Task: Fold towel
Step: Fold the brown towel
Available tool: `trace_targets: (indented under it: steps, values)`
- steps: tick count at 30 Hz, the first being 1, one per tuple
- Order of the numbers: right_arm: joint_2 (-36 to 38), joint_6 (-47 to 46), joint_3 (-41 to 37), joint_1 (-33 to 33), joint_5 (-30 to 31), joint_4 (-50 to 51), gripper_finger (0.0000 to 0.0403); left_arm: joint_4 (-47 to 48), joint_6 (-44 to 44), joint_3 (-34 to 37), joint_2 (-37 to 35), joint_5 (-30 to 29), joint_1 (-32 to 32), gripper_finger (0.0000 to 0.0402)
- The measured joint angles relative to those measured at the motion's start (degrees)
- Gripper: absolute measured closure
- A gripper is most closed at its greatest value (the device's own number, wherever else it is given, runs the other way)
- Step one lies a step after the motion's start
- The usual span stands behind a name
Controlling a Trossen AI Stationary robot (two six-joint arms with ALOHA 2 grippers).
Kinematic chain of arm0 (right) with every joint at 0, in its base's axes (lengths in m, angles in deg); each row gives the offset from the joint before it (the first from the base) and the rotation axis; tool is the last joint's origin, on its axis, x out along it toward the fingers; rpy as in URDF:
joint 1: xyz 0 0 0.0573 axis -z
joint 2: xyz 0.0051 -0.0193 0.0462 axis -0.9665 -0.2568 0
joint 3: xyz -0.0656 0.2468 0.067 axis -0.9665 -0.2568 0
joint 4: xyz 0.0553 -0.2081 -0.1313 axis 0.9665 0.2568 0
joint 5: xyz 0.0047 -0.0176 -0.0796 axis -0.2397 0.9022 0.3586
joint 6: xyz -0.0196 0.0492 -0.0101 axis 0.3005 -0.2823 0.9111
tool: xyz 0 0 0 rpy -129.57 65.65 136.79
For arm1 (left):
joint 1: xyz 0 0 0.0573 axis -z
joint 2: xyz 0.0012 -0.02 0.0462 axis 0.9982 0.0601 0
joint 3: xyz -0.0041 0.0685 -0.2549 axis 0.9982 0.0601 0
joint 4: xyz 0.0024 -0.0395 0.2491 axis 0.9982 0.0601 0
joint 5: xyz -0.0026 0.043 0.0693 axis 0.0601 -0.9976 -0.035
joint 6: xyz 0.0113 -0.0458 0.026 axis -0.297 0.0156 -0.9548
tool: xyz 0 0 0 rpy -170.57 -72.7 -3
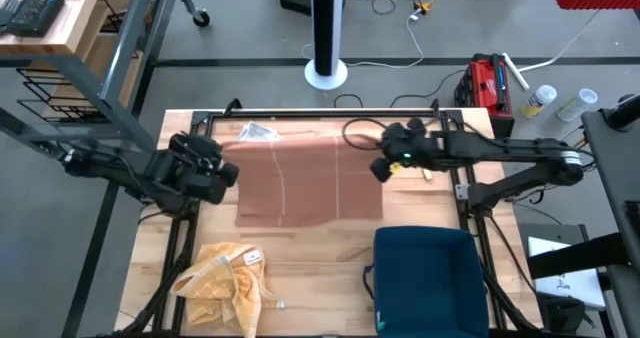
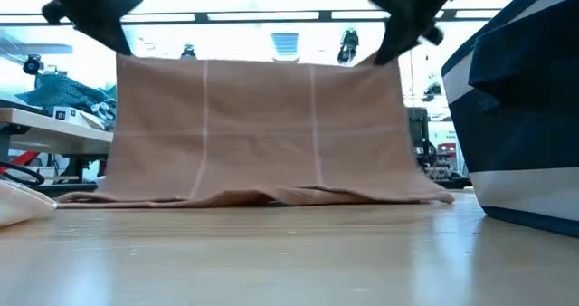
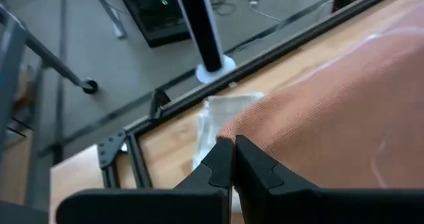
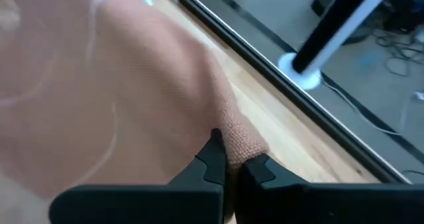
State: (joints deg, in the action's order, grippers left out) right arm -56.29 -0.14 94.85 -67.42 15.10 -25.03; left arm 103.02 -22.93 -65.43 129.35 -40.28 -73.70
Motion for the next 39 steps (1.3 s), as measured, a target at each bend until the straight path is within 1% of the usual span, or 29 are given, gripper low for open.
trace_targets:
  steps: [3,6,9,13,16,18,22,29,32,34,35,38,39]
  values:
    - [-4.7,1.2,0.0,2.0,1.0,-1.2,0.0403,-4.2,-4.7,3.0,0.3,-0.1,-2.6,0.0401]
    - [-8.4,2.2,0.0,4.4,1.0,-2.7,0.0403,-6.4,-7.3,5.5,0.8,-0.7,-5.0,0.0402]
    - [-11.5,3.0,0.0,6.3,1.0,-4.7,0.0403,-7.6,-7.4,8.0,1.1,-1.1,-7.1,0.0402]
    - [-13.7,3.4,0.6,8.8,0.6,-8.5,0.0403,-9.8,-7.4,12.0,1.1,-2.3,-9.8,0.0395]
    - [-15.0,2.6,3.7,10.3,-1.6,-6.4,0.0397,-13.3,-8.4,14.8,1.1,-2.7,-12.3,0.038]
    - [-15.3,3.3,6.0,10.9,-2.0,-4.8,0.0383,-14.5,-9.8,16.0,1.2,-1.1,-14.1,0.0367]
    - [-15.8,4.6,10.9,11.7,-2.1,-1.1,0.0342,-16.5,-12.7,17.2,1.1,1.6,-18.0,0.0338]
    - [-15.8,6.0,18.2,11.8,-2.2,7.2,0.0276,-17.7,-16.6,15.1,-2.1,3.0,-19.8,0.03]
    - [-15.8,6.1,19.1,11.4,-2.2,9.9,0.026,-18.3,-18.6,13.0,-3.5,7.2,-19.8,0.0291]
    - [-15.7,5.5,19.0,11.0,-3.9,11.4,0.0254,-18.4,-19.5,11.8,-4.0,13.0,-19.8,0.0287]
    - [-15.7,5.3,18.7,11.0,-6.6,11.6,0.0252,-19.5,-20.4,11.4,-4.0,17.0,-19.8,0.0286]
    - [-15.7,5.9,16.1,9.5,-19.6,10.4,0.025,-24.8,-22.7,12.1,-3.9,31.1,-19.3,0.0287]
    - [-15.7,5.7,14.7,8.4,-22.7,8.7,0.025,-27.5,-23.0,12.9,-3.5,34.9,-19.0,0.0289]
